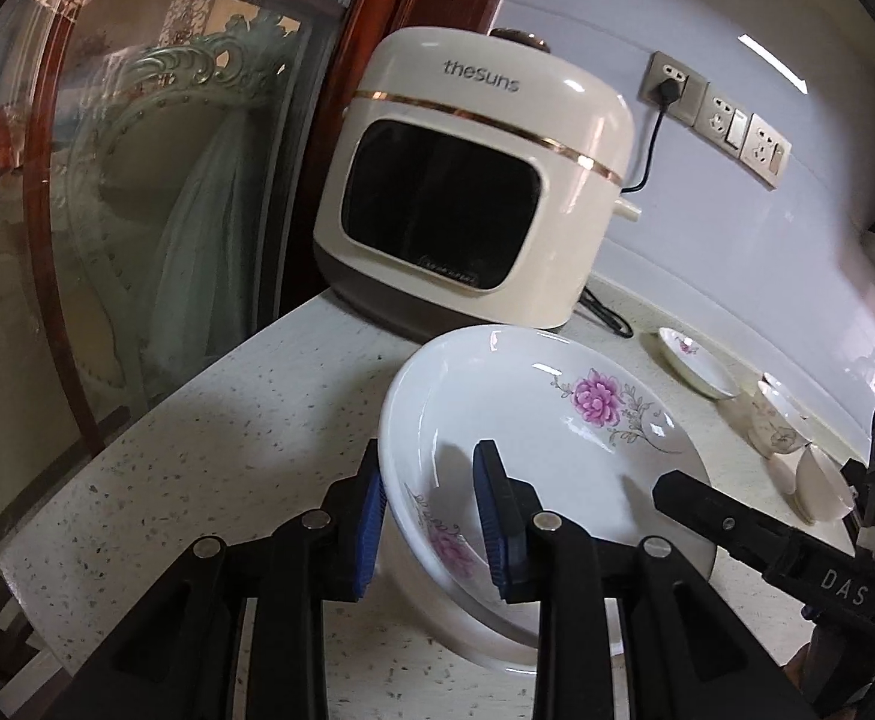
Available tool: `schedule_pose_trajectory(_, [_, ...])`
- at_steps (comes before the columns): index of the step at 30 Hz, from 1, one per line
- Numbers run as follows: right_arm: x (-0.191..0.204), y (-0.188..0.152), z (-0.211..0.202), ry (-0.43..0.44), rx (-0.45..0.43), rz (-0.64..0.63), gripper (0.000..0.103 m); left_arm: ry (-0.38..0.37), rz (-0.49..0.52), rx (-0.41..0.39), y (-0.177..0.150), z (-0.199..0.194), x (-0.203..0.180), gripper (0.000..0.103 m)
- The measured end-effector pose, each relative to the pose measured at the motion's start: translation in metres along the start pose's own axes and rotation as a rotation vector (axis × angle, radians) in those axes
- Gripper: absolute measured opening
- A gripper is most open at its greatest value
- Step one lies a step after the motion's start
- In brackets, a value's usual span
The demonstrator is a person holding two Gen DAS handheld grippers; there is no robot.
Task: Organize plates and bowls
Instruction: 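Lift the second plate and carry it over the first plate, then lower the second plate onto the first plate and open both grippers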
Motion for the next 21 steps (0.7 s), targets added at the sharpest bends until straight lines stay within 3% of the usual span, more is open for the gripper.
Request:
schedule_pose_trajectory(8, [0.0,0.0,0.008,-0.02,0.023,-0.005,0.027,0.002,-0.013,0.01,-0.001,0.002,0.003,0.029])
schedule_pose_trajectory(21, [0.001,-0.001,0.009,-0.046,0.032,0.003,0.028,0.046,0.078,0.038,0.0,0.006,-0.012,0.054])
Point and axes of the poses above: each gripper's, at about its wrist camera, not at the fingertips, and z roughly the way its jaws point, x to its left, y to its top, the point moved 1 cm from there along z, roughly the way its jaws point, and after that the axes turned 14 degrees about z, right-handed, at the moved point
